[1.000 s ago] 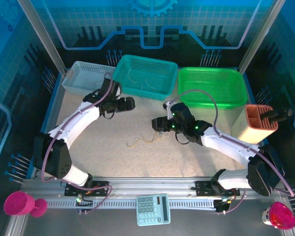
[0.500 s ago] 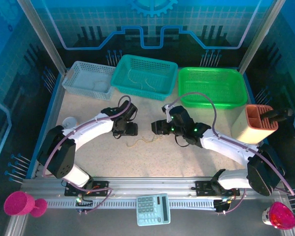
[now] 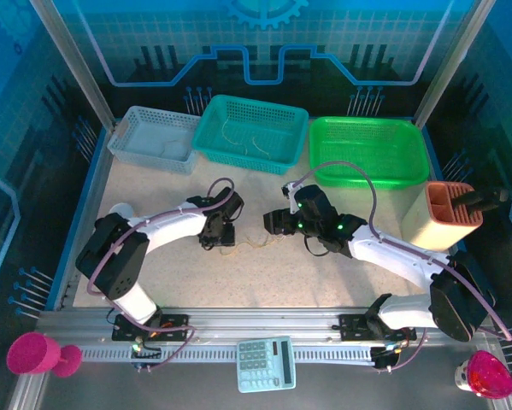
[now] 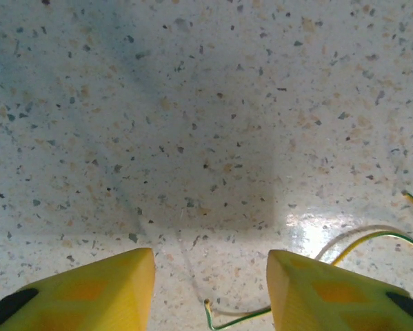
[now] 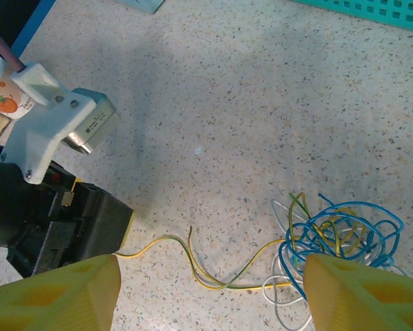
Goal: Untangle the cables
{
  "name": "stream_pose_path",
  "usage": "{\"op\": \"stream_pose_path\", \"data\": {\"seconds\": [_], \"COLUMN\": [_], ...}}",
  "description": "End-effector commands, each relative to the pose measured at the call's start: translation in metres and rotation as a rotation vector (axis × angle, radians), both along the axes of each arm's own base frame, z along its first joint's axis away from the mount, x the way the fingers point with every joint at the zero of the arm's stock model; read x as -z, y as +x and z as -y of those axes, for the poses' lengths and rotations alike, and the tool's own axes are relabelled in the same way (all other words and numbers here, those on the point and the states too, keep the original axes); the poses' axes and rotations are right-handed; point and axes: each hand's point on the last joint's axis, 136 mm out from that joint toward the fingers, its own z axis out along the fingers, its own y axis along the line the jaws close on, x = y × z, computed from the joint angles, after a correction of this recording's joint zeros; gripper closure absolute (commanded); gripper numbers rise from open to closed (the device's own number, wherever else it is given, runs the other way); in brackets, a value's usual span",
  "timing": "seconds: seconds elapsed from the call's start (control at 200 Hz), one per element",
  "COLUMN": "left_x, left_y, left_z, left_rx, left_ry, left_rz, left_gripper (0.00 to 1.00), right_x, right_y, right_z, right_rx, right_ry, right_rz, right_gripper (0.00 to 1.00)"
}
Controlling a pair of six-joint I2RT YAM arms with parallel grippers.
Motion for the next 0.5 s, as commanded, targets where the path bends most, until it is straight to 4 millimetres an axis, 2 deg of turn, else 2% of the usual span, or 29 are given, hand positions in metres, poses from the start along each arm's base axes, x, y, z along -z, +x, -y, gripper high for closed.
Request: {"op": "stream_pose_path", "data": {"seconds": [0.0, 0.165, 0.265, 0.4, 0.495], "left_x": [0.006, 0.014, 0.019, 0.026, 0.027], "left_y": [0.001, 0.001, 0.001, -0.001, -0.001], "left_z": [-0.004, -0.005, -0.004, -0.004, -0.005], "left_rx": [-0.004, -0.004, -0.002, 0.001, 0.001], "left_ry": [0.043, 0.053, 0.053, 0.061, 0.064], "left_rz": [0.007, 0.001, -0.009, -0.021, -0.017], "left_gripper": [0.57, 0.58, 0.64, 0.79, 0.97], "right_x": [-0.008, -0.010, -0.011, -0.012, -0.013], "right_y": [-0.003, -0.003, -0.003, -0.002, -0.002], "right_z": [0.002, 0.003, 0.003, 0.003, 0.003], "right_rx": [0.009, 0.013, 0.012, 0.014, 0.014], "right_ry": [0.009, 0.009, 0.009, 0.010, 0.008], "right_rz": [0.025, 0.030, 0.030, 0.035, 0.037], "right_gripper": [0.28, 0.28, 0.28, 0.28, 0.29]}}
